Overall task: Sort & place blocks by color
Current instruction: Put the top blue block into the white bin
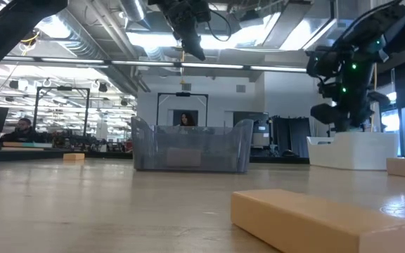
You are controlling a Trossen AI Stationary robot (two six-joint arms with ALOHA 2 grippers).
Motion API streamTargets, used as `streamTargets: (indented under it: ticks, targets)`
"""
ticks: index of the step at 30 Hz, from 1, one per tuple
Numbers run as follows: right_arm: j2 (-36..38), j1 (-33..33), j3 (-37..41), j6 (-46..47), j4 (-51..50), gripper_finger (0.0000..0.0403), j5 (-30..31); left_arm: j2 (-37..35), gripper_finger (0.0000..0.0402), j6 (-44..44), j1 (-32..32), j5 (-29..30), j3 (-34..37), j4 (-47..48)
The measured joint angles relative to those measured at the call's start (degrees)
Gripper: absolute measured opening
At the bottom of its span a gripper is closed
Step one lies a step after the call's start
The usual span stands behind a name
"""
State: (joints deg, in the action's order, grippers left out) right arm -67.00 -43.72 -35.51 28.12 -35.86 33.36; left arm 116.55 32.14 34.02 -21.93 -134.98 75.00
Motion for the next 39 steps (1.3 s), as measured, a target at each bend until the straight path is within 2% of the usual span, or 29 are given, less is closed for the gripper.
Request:
streamTargets:
  ticks: [13, 20, 26, 32, 39]
  targets:
    - [0.2, 0.0, 8.1, 3.8, 6.4, 0.0139, -3.1, 0.0, 0.0227, 0.0, 0.0, 0.0, 0.0, 0.0]
    - [0.0, 0.0, 8.3, 3.1, 8.6, 0.0181, -4.8, 0.0, 0.0227, 0.0, 0.0, 0.0, 0.0, 0.0]
    - [0.0, 0.0, 8.4, 1.5, 9.7, 0.019, -7.8, 0.0, 0.0227, -0.1, 0.0, 0.0, 0.0, 0.0]
    - [1.7, 0.0, 8.3, 1.4, 9.8, 0.0191, -7.2, 0.0, 0.0227, -0.1, 0.0, 0.0, 0.0, 0.0]
    - [5.5, 0.0, 8.3, 1.4, 9.8, 0.0192, -0.2, 0.0, 0.0227, -0.2, 0.0, 0.0, 0.0, 0.0]
